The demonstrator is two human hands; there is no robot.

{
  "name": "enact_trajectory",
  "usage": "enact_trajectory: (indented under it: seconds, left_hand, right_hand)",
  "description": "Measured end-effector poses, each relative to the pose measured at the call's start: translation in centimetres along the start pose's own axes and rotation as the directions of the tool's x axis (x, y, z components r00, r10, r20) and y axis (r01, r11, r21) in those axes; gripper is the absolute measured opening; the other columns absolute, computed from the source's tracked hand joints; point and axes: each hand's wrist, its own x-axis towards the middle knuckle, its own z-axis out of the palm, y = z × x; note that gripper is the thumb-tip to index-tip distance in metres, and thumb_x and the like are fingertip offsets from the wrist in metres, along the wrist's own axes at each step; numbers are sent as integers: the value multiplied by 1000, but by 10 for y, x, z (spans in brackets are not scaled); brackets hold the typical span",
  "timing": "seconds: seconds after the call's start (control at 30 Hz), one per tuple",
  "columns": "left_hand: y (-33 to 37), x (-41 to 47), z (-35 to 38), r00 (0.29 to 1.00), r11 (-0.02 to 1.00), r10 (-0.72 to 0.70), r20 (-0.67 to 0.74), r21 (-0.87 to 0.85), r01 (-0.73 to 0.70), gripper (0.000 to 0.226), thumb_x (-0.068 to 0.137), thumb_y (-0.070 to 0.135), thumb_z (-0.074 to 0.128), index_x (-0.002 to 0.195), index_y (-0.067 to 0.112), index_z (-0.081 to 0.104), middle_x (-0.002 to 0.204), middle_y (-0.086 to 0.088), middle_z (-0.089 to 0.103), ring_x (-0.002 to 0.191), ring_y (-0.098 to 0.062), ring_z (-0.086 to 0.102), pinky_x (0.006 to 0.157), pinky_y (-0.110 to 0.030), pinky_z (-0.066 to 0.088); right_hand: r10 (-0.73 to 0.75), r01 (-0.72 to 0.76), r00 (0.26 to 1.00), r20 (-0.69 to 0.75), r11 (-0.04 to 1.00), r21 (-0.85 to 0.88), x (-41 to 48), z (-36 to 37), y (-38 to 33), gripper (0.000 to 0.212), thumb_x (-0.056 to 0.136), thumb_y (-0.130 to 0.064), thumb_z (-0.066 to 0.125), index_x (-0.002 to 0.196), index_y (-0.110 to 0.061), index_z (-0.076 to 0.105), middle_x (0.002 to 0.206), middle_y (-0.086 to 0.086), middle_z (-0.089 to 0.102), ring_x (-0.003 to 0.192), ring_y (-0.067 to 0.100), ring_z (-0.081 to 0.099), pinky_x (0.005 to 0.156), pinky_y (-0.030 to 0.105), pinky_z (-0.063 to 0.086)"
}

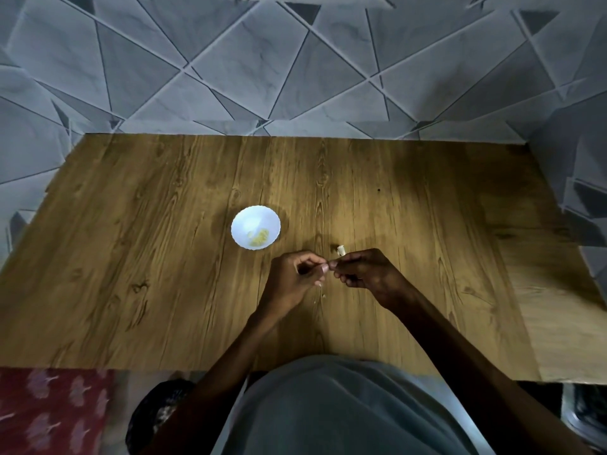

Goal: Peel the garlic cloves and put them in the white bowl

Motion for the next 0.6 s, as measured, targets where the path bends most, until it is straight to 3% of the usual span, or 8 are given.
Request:
enact_trajectory:
  seconds: [0.27, 0.6]
  left_hand:
    - [4, -3, -3, 977, 952, -212, 16, -223, 210, 14, 86, 7, 71, 98, -1, 71, 82, -19, 72, 72, -22, 69, 62, -23, 54]
    - [9, 4, -4, 942, 891, -317, 112, -304, 336, 13, 91, 10, 65, 98, 1, 72, 84, -16, 73, 77, -22, 69, 68, -25, 56]
  right_hand:
    - [-72, 71, 997, -14, 995, -66, -6, 3, 3, 12, 84, -3, 72, 96, -2, 74, 78, 8, 72, 65, 11, 63, 63, 21, 53]
    - [-159, 151, 987, -37, 975, -165, -5, 1, 3, 9, 87, -7, 71, 94, -4, 75, 82, 12, 73, 69, 13, 64, 66, 23, 54]
